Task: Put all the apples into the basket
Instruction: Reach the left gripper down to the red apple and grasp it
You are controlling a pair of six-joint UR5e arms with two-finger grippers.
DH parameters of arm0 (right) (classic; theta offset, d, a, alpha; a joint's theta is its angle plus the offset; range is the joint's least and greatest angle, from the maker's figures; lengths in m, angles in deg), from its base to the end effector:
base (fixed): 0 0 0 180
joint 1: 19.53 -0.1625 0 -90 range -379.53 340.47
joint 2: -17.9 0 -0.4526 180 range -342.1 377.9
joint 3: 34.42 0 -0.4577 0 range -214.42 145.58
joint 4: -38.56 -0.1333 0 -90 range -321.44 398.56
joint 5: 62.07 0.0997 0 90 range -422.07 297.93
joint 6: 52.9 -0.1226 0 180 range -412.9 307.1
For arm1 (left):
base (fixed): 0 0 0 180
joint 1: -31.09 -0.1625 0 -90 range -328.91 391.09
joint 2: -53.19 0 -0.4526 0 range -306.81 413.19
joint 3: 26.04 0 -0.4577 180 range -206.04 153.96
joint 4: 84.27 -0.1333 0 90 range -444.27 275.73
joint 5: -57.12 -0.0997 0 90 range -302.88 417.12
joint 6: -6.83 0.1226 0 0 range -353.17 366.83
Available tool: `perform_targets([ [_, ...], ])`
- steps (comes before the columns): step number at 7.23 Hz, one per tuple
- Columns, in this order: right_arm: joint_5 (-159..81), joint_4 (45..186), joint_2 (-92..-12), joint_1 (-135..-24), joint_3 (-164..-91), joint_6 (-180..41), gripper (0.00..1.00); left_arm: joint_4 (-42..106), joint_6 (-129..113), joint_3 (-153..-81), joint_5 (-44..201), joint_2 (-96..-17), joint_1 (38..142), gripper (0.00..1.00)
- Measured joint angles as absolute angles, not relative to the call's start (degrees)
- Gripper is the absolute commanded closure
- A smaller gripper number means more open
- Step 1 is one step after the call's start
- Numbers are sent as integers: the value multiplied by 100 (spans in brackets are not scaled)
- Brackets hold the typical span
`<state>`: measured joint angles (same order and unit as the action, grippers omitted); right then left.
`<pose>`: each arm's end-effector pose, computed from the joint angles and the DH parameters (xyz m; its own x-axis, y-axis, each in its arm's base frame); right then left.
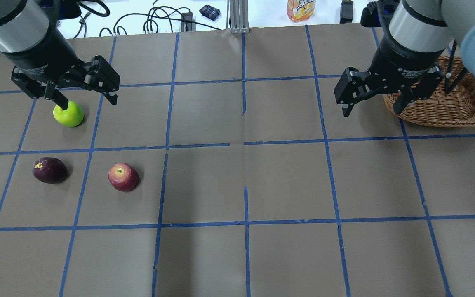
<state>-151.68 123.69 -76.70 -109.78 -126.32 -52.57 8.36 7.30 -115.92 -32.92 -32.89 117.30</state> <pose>0.1364 -0.5153 0.5089 -0.9999 -0.0099 -0.0070 -0.0101 0.9992 0.0378 -0.0980 -0.5360 0.5262 -0.9983 -0.0579 -0.0009 -0.0579 0.9980 -0.0246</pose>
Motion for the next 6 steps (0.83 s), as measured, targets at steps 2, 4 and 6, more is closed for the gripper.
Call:
perform_targets([
  [2, -15171, 12440, -7673, -10991, -12632, -5282, 0, 849, 767, -11631, -3311, -3306, 11728, 0],
  [4, -15171, 12464, -7675, -10999, -12641, -5304, 0, 709, 789, -11845, -3317, -3533, 11581, 0],
  [6, -15174, 12467, -7676, -11004, -12656, -5317, 0, 315, 984, -12266, -3336, -3889, 11272, 0],
])
